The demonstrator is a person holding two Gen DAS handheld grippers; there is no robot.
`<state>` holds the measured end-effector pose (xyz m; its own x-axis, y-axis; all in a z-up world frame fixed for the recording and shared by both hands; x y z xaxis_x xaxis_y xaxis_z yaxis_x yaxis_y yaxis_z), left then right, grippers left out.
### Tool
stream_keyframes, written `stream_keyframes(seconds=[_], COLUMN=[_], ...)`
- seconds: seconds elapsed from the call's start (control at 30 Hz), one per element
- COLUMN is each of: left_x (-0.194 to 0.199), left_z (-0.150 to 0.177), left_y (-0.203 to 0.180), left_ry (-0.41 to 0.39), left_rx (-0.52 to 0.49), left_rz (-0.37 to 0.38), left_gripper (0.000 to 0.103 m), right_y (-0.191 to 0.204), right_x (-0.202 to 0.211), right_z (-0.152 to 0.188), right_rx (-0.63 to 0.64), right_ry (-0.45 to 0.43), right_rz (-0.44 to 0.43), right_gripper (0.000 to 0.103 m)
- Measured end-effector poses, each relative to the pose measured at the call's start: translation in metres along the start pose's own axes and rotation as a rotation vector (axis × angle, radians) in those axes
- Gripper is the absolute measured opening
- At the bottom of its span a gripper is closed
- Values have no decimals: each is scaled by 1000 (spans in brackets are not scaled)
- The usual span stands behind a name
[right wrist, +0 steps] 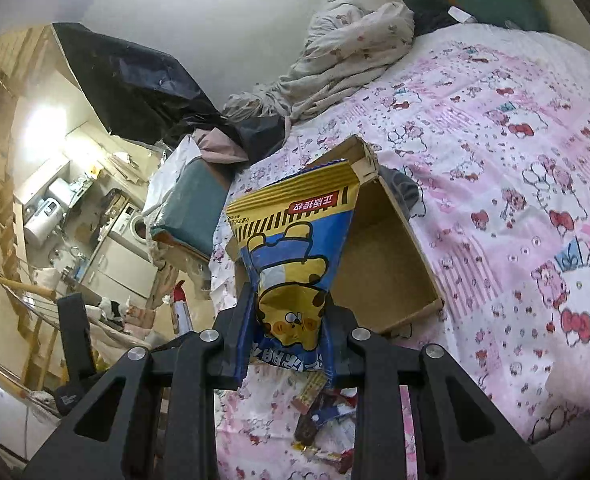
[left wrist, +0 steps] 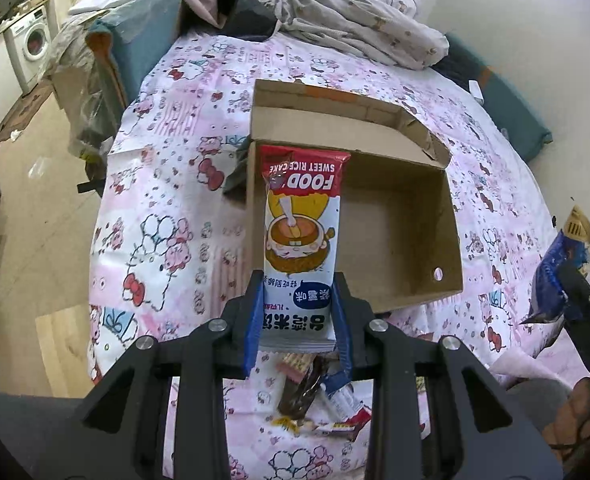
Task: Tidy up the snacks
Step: 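Carry the rice cake packet into the box with left tool while right carries chip bag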
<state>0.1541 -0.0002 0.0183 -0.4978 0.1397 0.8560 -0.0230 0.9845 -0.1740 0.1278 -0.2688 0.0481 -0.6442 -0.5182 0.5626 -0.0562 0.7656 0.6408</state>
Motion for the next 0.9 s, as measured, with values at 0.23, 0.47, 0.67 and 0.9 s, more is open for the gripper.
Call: stream_keyframes(seconds=[0.23,0.47,0.67,0.9], left_x=[-25,-61,-89,-113], left_z=[-20,-33,-33,-28], left_y=[-11,-16,-21,-18], left_ry=[-10,7,2,19], left_rx=[-31,-51,-89,-77], left_rz=[-24,-63,-77,-76], left_gripper=[27,27,28,28], right_y=[-7,-31,-53,-60], right_x=[-37,-84,-122,-143], right_z=[-13,-25,-16,-5], right_rx=[23,7,-21,-11], right_ry=[19,66,143,197], right_rz=[12,41,69,103], right_gripper=[29,29,30,30])
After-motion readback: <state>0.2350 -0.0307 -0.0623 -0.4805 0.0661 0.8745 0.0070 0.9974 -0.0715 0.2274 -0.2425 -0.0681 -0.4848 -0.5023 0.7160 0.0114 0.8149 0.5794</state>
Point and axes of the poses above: each gripper's, at about its wrist camera, not at the fingertips, and x roughly against the way its jaws point, y to its left, z to its underside, the point moved 2 cm from there along -x, roughly the way its jaws point, and after that the axes turned 3 degrees about -x, right-handed, at the moved point
